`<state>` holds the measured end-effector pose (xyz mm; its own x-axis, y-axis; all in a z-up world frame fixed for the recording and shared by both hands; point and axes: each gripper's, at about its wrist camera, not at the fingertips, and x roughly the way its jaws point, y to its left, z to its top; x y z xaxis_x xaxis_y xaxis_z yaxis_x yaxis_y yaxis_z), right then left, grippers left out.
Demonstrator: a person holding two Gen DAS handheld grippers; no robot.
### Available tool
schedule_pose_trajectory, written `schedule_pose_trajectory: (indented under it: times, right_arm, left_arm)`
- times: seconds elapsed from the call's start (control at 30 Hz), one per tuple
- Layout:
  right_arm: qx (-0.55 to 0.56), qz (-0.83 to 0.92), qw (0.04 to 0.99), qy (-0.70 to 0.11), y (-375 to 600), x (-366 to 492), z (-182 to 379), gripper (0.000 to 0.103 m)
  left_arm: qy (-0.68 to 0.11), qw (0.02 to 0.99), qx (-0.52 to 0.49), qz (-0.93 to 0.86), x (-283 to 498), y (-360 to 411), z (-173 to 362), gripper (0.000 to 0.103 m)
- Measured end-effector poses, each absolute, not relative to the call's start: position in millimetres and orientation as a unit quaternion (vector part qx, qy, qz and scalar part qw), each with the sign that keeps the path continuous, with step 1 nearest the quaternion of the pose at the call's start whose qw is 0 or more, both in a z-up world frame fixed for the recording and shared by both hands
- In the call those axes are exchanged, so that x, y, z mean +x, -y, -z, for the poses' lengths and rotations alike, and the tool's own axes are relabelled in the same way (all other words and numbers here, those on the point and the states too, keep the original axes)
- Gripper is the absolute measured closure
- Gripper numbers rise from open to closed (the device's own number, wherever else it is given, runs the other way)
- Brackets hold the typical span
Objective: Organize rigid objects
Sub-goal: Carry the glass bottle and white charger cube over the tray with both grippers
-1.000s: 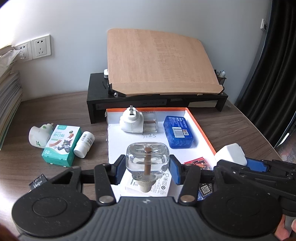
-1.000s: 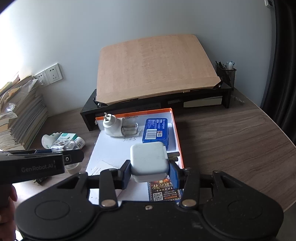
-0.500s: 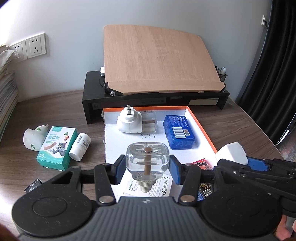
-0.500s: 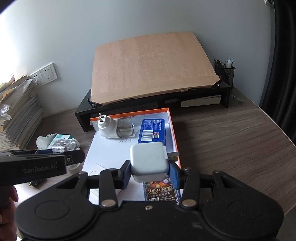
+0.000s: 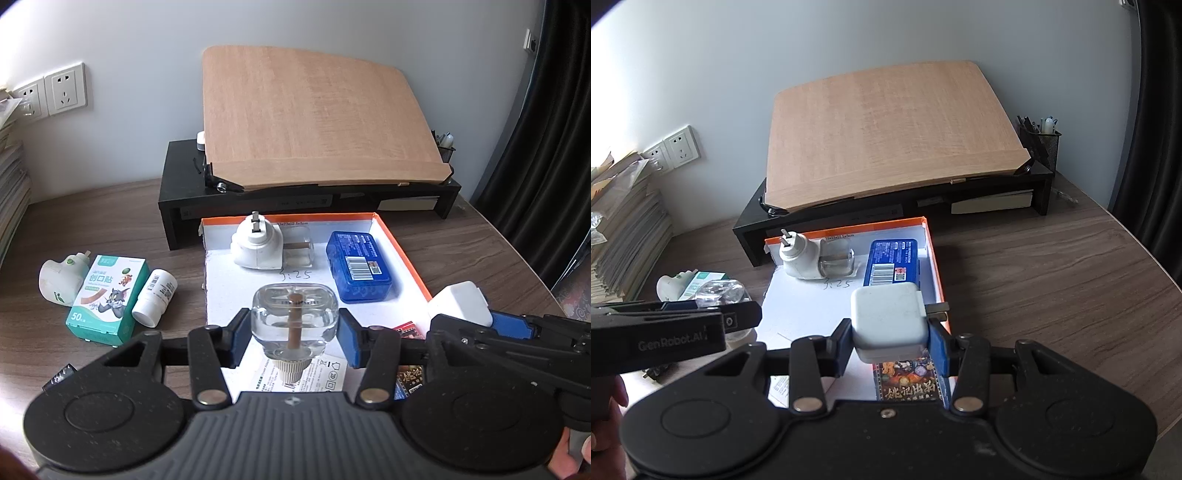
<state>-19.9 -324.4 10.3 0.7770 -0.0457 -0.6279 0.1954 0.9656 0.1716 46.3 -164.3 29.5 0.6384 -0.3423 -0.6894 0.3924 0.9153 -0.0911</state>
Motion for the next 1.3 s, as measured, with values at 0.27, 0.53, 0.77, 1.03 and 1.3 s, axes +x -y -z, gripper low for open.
schedule_pose_trajectory:
  times: [0.27,0.53,0.77,1.03,1.3]
  right_arm:
    - [0.112,0.064,0.935,-0.331,322.6,-8.6,-8.4,0.050]
    - [0.111,0.066,0.932,-0.338,323.9,6.1,-3.9,0.050]
    - [0.109,0.068,0.930,-0.345,322.7,16.3,-0.6,0.050]
    - [0.108,0.072,0.927,-0.351,322.3,26.2,3.0,0.050]
    - [0.110,0.079,0.925,-0.356,322.6,33.3,7.7,0.050]
  left_arm:
    - [-0.378,0.903,0.033,0.203,55.6,163.3,-26.1,0.053]
    - [-0.384,0.900,0.034,0.205,65.3,165.6,-21.6,0.053]
    - [-0.391,0.897,0.035,0.205,74.3,168.2,-16.7,0.053]
    - [-0.395,0.894,0.035,0.208,82.0,169.7,-12.7,0.053]
    - [-0.401,0.891,0.036,0.210,87.7,171.0,-8.1,0.053]
